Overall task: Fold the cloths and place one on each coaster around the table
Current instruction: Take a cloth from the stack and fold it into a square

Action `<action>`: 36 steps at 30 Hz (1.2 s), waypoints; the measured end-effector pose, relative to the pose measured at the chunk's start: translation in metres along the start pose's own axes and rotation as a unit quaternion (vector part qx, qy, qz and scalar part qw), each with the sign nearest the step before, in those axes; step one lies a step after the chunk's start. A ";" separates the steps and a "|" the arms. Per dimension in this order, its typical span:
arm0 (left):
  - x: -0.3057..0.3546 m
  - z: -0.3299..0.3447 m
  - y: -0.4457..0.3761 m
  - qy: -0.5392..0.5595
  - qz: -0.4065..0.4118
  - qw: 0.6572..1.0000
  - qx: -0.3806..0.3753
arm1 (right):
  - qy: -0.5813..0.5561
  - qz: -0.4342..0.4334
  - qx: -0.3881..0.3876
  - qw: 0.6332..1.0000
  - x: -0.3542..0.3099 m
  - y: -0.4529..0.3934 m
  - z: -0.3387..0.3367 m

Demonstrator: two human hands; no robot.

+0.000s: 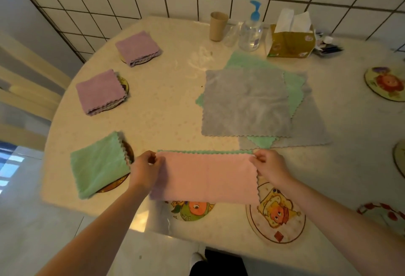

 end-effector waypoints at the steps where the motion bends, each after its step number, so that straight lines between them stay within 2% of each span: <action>1: 0.000 0.000 -0.002 -0.010 0.001 1.000 -0.002 | -0.006 0.002 -0.001 1.000 0.000 -0.003 0.000; 8: 0.002 0.002 -0.007 -0.046 0.004 0.999 0.002 | 0.003 0.010 -0.012 1.000 -0.004 -0.013 0.002; 16: 0.001 0.009 -0.021 -0.122 -0.004 0.993 0.005 | 0.098 -0.022 0.014 0.995 -0.014 -0.021 0.009; 19: 0.003 0.008 -0.017 -0.133 -0.009 0.991 0.026 | 0.135 -0.025 0.033 0.990 -0.017 -0.020 0.010; 21: 0.008 0.005 -0.014 -0.101 -0.017 0.993 0.059 | 0.145 -0.031 0.055 0.987 -0.020 -0.016 0.006; 22: 0.011 0.003 -0.011 -0.082 -0.010 0.994 0.075 | 0.160 -0.048 0.078 0.983 -0.023 -0.011 0.003; 24: 0.021 0.001 0.000 -0.090 0.095 0.987 0.088 | 0.213 -0.121 0.147 0.958 -0.029 0.001 -0.001; 25: 0.027 0.002 0.011 -0.106 0.177 0.976 0.066 | 0.230 -0.172 0.170 0.943 -0.032 0.009 -0.001; 26: 0.032 0.006 0.025 -0.110 0.250 0.962 0.025 | 0.242 -0.218 0.162 0.932 -0.033 0.017 0.003; 28: 0.038 0.021 0.062 -0.101 0.334 0.931 -0.103 | 0.274 -0.304 0.066 0.910 -0.022 0.039 0.020; 30: 0.031 0.040 0.091 -0.159 0.399 0.880 -0.202 | 0.334 -0.387 0.001 0.859 -0.004 0.067 0.039; 32: 0.017 0.051 0.106 -0.236 0.420 0.843 -0.239 | 0.363 -0.428 -0.001 0.828 0.012 0.088 0.046; 36: -0.011 0.039 0.108 -0.306 0.392 0.834 -0.241 | 0.408 -0.410 0.021 0.816 0.038 0.097 0.042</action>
Point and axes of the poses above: each hand's wrist, its own y-axis away from the middle knuckle, its own z-axis out of the palm, x = y × z, the point moved 2 cm from there along -y, towards the middle knuckle, and after that the axes turned 12 degrees about z, right-handed, at the moved point
